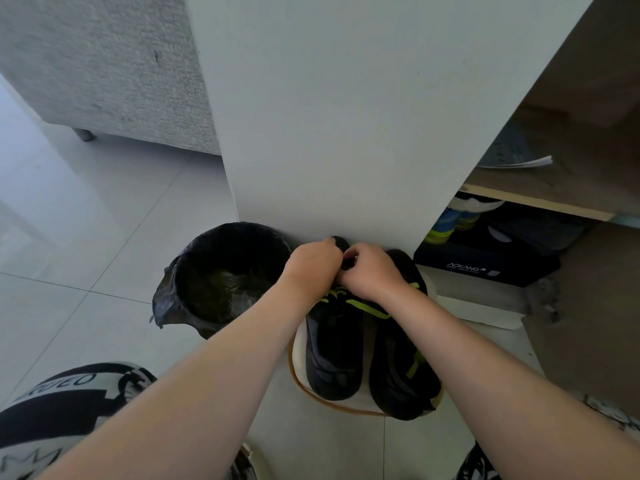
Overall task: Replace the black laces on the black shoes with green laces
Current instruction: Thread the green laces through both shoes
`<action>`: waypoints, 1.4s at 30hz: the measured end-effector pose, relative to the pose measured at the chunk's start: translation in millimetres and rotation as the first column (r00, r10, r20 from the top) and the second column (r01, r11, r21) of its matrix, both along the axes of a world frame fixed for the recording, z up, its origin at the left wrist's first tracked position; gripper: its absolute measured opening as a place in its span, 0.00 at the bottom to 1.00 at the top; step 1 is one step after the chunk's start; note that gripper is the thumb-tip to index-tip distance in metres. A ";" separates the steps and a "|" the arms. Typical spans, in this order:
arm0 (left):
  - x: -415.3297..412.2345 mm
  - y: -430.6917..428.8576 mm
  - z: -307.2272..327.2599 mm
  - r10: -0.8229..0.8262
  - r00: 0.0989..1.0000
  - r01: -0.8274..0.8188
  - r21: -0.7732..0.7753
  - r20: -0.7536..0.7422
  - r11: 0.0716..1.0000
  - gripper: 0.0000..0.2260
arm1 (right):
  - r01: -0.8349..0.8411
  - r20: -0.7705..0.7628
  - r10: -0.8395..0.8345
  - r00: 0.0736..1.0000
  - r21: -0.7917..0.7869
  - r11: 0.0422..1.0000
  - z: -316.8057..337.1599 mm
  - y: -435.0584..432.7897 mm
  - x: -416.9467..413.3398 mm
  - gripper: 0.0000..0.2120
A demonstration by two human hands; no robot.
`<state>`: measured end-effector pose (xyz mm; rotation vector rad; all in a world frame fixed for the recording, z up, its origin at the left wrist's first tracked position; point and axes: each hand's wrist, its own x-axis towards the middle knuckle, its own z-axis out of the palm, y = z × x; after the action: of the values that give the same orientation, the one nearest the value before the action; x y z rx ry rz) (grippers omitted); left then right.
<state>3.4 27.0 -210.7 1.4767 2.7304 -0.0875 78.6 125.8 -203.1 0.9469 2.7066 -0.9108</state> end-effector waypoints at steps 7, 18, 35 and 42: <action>-6.5 -9.6 1.2 0.243 0.947 -0.275 0.143 0.209 0.951 0.08 | 0.038 -0.026 -0.038 0.999 -0.019 0.999 4.2 4.9 -1.0 0.22; -7.6 -16.2 -2.6 0.049 0.998 -0.054 0.151 0.034 0.987 0.09 | -0.029 -0.088 0.026 0.996 -0.037 0.999 -8.1 3.2 -3.4 0.17; -13.5 -44.2 -1.2 0.153 0.811 -0.382 0.313 0.565 0.869 0.08 | -0.159 -0.102 0.171 0.980 0.118 0.980 -4.1 -0.4 -6.9 0.15; -10.0 -27.3 -6.7 0.407 0.655 -0.604 0.117 0.636 0.789 0.12 | -0.169 -0.114 0.182 0.977 0.116 0.979 -4.9 0.6 -5.9 0.15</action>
<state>-6.6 -0.3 -217.4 0.5241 2.5519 0.7384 72.7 126.4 -208.0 0.6729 2.9125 -0.8251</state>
